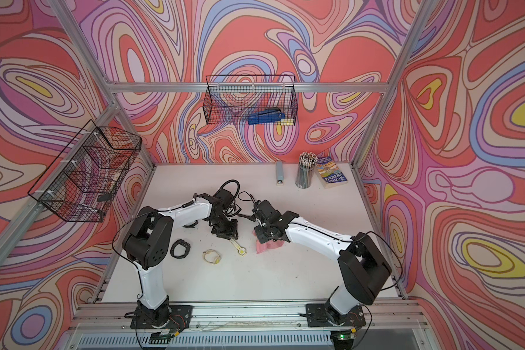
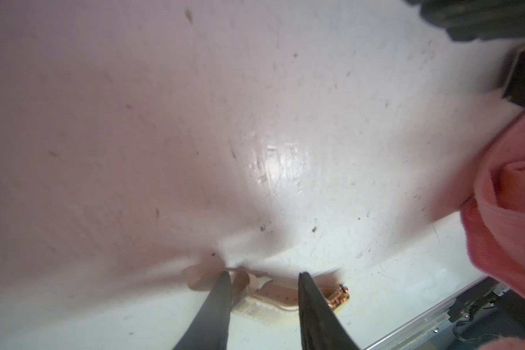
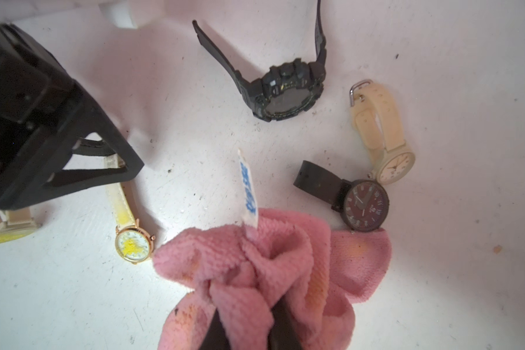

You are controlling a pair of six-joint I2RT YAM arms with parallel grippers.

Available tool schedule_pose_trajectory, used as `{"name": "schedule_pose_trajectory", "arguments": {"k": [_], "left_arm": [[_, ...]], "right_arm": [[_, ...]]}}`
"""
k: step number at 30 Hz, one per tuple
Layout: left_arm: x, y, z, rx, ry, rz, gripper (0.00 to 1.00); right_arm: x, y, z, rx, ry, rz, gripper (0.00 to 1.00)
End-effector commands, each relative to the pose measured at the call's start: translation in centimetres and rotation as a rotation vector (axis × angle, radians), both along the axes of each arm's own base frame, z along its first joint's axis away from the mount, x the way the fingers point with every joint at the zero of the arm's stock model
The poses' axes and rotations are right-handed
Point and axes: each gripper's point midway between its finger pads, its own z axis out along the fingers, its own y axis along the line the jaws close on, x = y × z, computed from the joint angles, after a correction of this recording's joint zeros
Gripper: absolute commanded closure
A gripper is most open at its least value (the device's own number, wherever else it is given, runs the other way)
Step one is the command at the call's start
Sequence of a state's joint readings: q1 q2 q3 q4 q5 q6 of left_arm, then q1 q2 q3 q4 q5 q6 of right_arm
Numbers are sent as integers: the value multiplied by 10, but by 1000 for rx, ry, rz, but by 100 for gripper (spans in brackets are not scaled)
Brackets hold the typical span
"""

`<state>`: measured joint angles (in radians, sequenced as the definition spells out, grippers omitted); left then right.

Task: Wipe the watch dial
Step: Adjust the watch at the center of the board.

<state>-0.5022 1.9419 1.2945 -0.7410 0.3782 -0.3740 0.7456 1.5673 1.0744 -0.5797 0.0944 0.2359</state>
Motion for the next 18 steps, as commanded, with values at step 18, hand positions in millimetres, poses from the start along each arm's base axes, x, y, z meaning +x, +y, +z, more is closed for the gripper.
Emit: {"name": "schedule_pose_trajectory", "arguments": {"k": [18], "left_arm": [[-61, 9, -23, -14, 253, 523, 91]], "right_arm": [[-12, -7, 17, 7, -48, 84, 100]]}}
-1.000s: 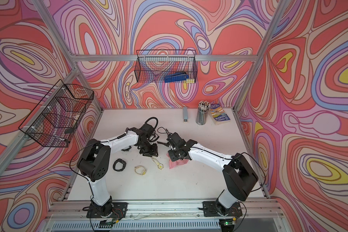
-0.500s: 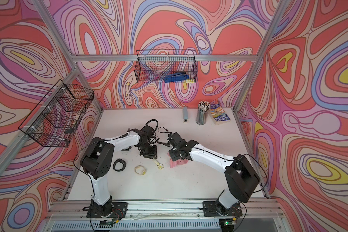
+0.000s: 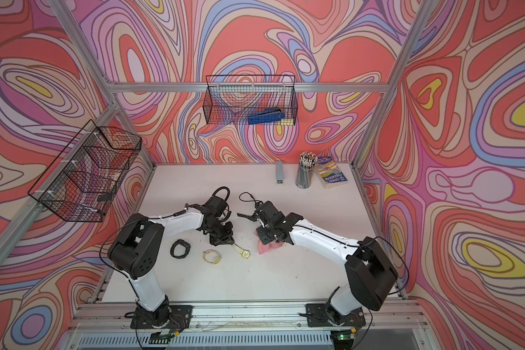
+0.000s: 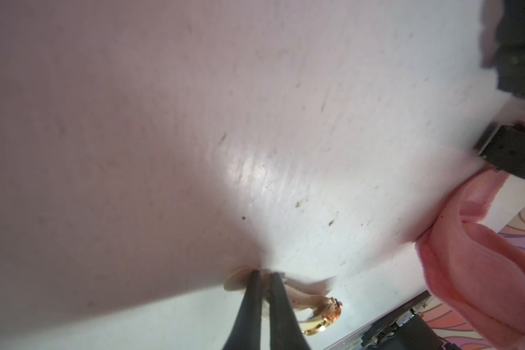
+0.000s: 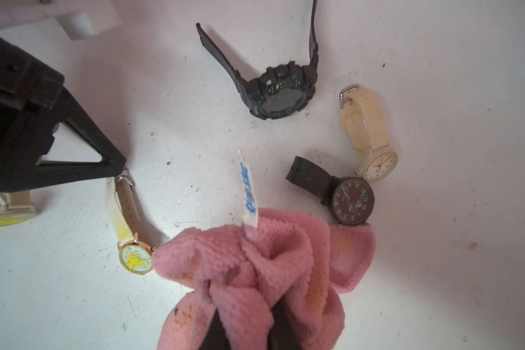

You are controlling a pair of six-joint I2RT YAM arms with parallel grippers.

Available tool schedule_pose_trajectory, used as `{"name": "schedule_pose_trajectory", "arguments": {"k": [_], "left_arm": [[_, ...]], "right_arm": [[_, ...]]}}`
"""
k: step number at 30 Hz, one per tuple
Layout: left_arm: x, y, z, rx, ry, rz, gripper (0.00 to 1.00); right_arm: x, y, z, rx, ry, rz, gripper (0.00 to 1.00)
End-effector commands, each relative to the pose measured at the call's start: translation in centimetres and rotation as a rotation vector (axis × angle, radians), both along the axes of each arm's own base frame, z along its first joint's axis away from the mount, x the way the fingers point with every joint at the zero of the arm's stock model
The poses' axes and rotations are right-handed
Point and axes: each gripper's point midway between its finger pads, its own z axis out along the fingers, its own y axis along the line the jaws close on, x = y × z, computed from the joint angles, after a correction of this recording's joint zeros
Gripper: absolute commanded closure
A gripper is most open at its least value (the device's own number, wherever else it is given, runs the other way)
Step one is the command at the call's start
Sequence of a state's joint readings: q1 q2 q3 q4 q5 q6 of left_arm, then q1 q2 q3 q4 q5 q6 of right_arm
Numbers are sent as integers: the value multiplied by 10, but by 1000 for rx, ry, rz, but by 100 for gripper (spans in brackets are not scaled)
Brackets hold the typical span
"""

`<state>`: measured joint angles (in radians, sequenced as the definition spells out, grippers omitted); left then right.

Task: Wipe the watch dial
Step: Adjust the watch at the center of the board, then wipe the dirt from the watch dial.

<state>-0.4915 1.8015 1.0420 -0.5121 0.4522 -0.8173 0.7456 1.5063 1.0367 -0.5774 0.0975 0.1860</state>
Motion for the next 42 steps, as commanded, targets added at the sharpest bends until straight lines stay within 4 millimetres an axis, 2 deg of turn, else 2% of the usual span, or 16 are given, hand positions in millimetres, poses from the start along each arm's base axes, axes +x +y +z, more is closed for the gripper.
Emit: {"name": "schedule_pose_trajectory", "arguments": {"k": [1, 7, 10, 13, 16, 21, 25, 29, 30, 36, 42], "left_arm": [[-40, 7, -17, 58, 162, 126, 91], [-47, 19, -15, 83, 131, 254, 90], [-44, 19, -12, 75, 111, 272, 80], [-35, 18, -5, 86, 75, 249, 69], [-26, 20, 8, 112, 35, 215, 62], [-27, 24, 23, 118, -1, 199, 60], [-30, 17, 27, 69, 11, 187, 60], [-39, 5, 26, -5, 53, 173, 63], [-42, 2, 26, -22, 61, 165, 63], [-58, -7, 20, -62, 128, 139, 67], [-66, -10, 16, -76, 139, 128, 70]], "right_arm": [[-8, 1, 9, 15, -8, 56, 100], [-34, 18, -6, 9, 61, 137, 100], [-45, 29, -21, -49, 79, 179, 100], [-47, 36, -34, -75, 89, 186, 100], [-46, 44, -40, -44, 83, 187, 100], [-51, 52, -55, -89, 95, 226, 100], [-54, 65, -64, -84, 101, 256, 100], [-51, 62, -75, -146, 114, 245, 100], [-50, 59, -86, -177, 130, 231, 100], [-48, 43, -105, -294, 175, 170, 100], [-54, 24, -98, -301, 152, 120, 100]]}}
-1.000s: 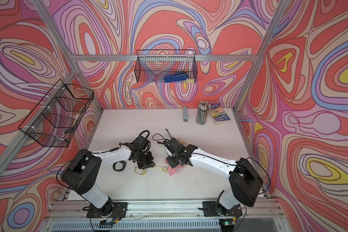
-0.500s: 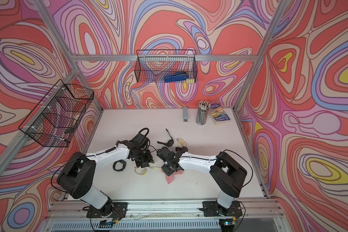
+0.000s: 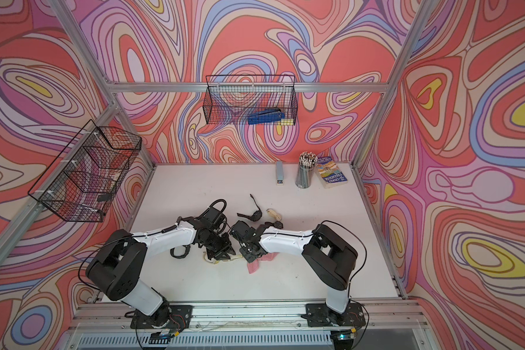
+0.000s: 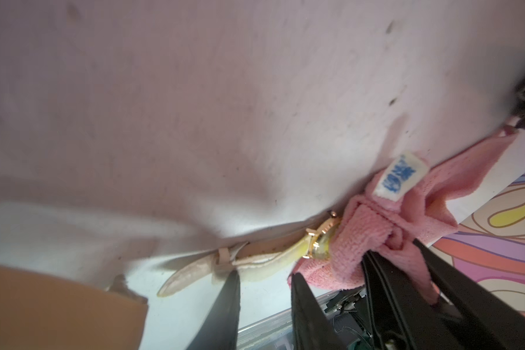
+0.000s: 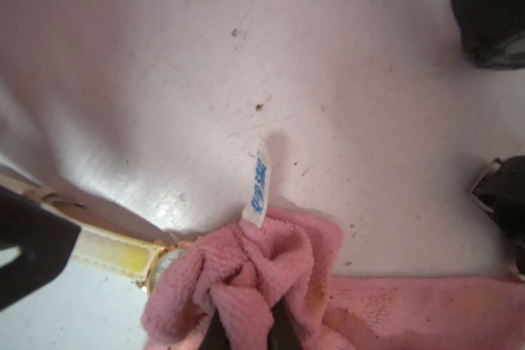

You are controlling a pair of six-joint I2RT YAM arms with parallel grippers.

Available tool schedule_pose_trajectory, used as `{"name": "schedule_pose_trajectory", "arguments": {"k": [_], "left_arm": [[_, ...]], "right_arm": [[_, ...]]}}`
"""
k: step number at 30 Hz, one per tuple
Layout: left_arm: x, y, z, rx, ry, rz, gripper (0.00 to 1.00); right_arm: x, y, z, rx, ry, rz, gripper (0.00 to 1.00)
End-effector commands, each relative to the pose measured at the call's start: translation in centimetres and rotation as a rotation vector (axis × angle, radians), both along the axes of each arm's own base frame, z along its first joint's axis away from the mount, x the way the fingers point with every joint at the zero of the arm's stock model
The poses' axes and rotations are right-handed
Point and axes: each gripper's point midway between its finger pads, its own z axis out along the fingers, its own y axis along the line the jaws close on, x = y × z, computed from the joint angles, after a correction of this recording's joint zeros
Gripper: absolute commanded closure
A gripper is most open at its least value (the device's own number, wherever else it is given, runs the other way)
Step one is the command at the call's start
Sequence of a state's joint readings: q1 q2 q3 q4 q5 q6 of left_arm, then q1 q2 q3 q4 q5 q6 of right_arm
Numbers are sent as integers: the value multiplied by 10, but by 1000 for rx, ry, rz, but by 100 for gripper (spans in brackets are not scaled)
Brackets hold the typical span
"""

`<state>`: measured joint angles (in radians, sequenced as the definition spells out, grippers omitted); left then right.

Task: Wipe the watch dial
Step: Wipe the dirt from the watch dial.

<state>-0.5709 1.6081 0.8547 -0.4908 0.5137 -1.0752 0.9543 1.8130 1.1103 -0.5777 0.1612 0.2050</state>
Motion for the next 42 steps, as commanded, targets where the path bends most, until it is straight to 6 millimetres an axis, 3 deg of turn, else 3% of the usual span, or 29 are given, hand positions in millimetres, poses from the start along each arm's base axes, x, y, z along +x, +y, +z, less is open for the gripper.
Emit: {"name": "schedule_pose_trajectory", "arguments": {"k": [1, 6, 10, 14, 17, 20, 22, 25, 30, 35, 42], "left_arm": [[-5, -6, 0, -21, 13, -9, 71], [-12, -10, -9, -5, 25, -32, 73], [-16, -9, -16, 10, 39, -25, 74], [-17, -5, -19, 15, 30, -9, 76], [-18, -4, -21, 20, 33, -7, 77], [-19, -5, -22, 22, 37, -10, 78], [-20, -5, -23, 25, 39, -10, 78], [-22, -3, -26, 29, 45, -6, 79], [-24, -4, -28, 31, 55, -10, 81], [-25, -4, -29, 40, 58, -17, 81], [-27, -5, -31, 46, 59, -21, 82]], "right_arm": [[-11, -31, -11, -98, 21, -45, 100], [-5, -31, 1, -101, -14, -49, 100], [1, -27, 30, -41, -71, -52, 100], [-3, -5, 52, 81, -74, 6, 100], [-14, 17, 47, 112, -40, 83, 100], [-21, 22, 23, 72, 22, 89, 100], [-23, 17, 5, 44, 51, 57, 100], [-29, 5, -8, 29, 65, 11, 100], [-23, -13, -13, 30, 98, -84, 100], [-24, -39, -26, -133, 110, -72, 100], [-8, -63, -12, -152, 63, -114, 100]]}}
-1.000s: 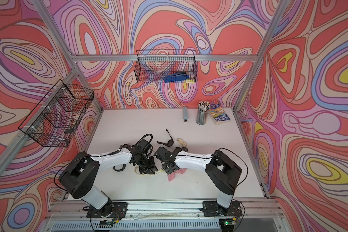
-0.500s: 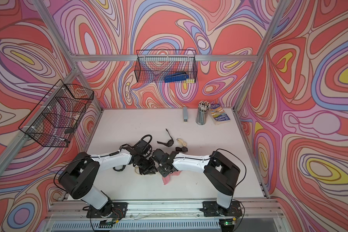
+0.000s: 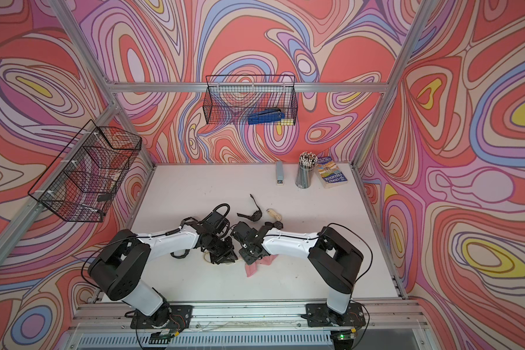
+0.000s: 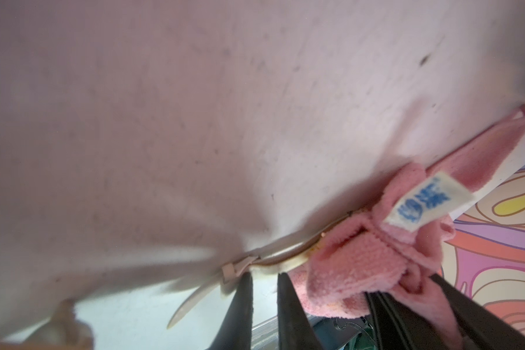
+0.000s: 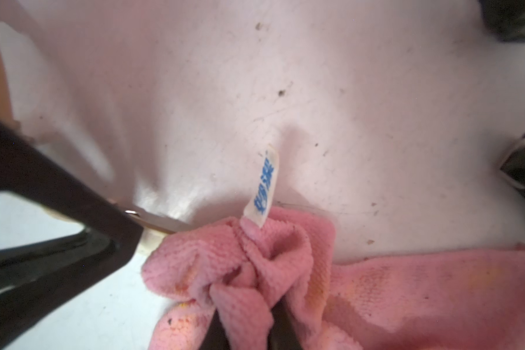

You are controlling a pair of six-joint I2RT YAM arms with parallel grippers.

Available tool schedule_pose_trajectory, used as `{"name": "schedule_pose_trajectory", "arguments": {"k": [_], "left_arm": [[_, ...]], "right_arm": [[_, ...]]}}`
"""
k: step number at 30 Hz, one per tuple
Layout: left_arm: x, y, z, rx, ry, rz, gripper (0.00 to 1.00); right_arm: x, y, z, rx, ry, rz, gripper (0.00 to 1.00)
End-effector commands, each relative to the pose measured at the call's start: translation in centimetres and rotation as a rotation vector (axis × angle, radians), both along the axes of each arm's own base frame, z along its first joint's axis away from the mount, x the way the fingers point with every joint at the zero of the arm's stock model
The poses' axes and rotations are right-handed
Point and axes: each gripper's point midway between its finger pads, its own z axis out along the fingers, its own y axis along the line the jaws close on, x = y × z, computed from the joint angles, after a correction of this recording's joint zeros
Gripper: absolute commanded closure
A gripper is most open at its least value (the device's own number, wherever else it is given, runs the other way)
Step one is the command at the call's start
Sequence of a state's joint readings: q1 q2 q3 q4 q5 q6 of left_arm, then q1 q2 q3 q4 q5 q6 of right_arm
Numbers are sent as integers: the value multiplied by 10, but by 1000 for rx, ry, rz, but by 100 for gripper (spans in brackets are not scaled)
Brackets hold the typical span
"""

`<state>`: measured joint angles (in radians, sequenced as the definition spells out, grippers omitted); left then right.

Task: Wipe the watch dial
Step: Wipe the dirt from the watch dial.

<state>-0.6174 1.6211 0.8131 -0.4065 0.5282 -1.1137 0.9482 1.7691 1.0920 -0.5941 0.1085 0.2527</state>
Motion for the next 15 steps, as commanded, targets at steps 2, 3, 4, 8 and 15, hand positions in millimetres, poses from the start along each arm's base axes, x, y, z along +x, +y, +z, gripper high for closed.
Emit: {"name": "schedule_pose_trajectory", "arguments": {"k": [2, 3, 4, 8, 15], "left_arm": [[-17, 8, -22, 75, 60, -5, 83], [-17, 7, -22, 75, 57, -7, 83], [-17, 7, -22, 77, 59, -8, 82], [-17, 7, -22, 79, 58, -9, 83], [-17, 7, -22, 82, 55, -5, 83]], "right_arm": [[7, -64, -9, -180, 6, -91, 100], [8, -64, -6, -186, 0, -90, 100], [11, -64, -2, -192, -10, -89, 100], [20, -52, 19, -139, -53, -77, 100], [2, -11, 26, -31, -16, 64, 100]]}}
